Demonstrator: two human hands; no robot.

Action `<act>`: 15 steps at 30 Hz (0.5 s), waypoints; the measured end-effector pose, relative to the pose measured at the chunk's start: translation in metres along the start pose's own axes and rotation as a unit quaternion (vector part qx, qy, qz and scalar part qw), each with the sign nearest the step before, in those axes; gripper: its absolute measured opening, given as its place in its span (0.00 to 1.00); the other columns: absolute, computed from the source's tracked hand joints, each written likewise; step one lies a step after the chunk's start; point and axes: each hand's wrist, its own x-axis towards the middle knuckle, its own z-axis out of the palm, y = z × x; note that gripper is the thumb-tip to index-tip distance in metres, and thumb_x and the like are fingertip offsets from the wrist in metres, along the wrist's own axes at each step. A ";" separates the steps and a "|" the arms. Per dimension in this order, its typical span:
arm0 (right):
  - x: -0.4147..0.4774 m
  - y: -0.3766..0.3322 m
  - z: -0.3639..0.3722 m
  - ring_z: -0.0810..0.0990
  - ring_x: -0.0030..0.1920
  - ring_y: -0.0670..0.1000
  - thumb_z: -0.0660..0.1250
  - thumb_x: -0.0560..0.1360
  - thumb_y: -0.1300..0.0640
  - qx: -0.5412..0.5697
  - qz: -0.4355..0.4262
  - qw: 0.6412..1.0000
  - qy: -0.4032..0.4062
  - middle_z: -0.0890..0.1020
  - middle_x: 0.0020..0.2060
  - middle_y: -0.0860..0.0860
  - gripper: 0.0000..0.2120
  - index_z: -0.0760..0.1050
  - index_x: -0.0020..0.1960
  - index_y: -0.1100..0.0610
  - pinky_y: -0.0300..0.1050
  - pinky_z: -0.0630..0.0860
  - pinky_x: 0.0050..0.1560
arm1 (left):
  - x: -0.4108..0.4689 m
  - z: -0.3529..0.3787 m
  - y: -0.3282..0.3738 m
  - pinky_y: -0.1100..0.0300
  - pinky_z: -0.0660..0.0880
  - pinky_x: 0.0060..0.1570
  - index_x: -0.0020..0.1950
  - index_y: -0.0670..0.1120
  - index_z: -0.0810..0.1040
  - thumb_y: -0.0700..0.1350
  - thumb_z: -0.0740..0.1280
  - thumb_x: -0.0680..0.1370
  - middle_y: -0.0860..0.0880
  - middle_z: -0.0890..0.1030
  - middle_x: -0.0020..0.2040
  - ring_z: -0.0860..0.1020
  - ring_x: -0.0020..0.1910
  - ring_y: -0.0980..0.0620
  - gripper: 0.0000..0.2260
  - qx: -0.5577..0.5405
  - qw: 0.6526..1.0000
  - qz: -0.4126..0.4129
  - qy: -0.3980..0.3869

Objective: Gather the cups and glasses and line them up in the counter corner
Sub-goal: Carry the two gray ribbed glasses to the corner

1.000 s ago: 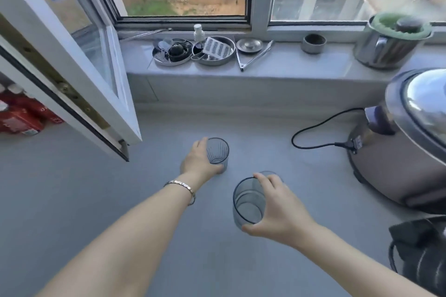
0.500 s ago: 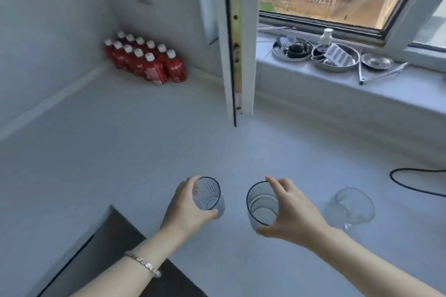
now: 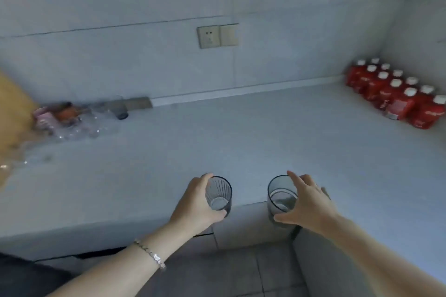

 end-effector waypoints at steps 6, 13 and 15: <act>0.059 -0.154 0.059 0.69 0.67 0.53 0.77 0.61 0.44 0.006 -0.076 0.996 -0.044 0.65 0.67 0.50 0.53 0.51 0.76 0.50 0.49 0.71 0.65 | -0.009 -0.118 -0.108 0.66 0.65 0.55 0.70 0.51 0.63 0.47 0.75 0.66 0.50 0.69 0.56 0.72 0.57 0.52 0.35 0.002 0.994 -0.072 0.082; 0.123 -0.284 0.119 0.67 0.68 0.52 0.77 0.62 0.46 0.002 -0.159 0.982 -0.099 0.63 0.68 0.48 0.51 0.50 0.76 0.50 0.47 0.71 0.65 | 0.012 -0.213 -0.201 0.66 0.64 0.51 0.69 0.49 0.65 0.45 0.75 0.66 0.49 0.68 0.54 0.68 0.51 0.54 0.34 0.006 0.978 -0.153 0.140; 0.145 -0.314 0.133 0.67 0.68 0.52 0.77 0.62 0.47 0.001 -0.172 0.979 -0.111 0.62 0.69 0.48 0.51 0.51 0.76 0.50 0.47 0.71 0.66 | 0.027 -0.237 -0.227 0.65 0.64 0.50 0.68 0.49 0.66 0.44 0.75 0.66 0.50 0.67 0.53 0.68 0.51 0.54 0.33 0.008 0.975 -0.167 0.148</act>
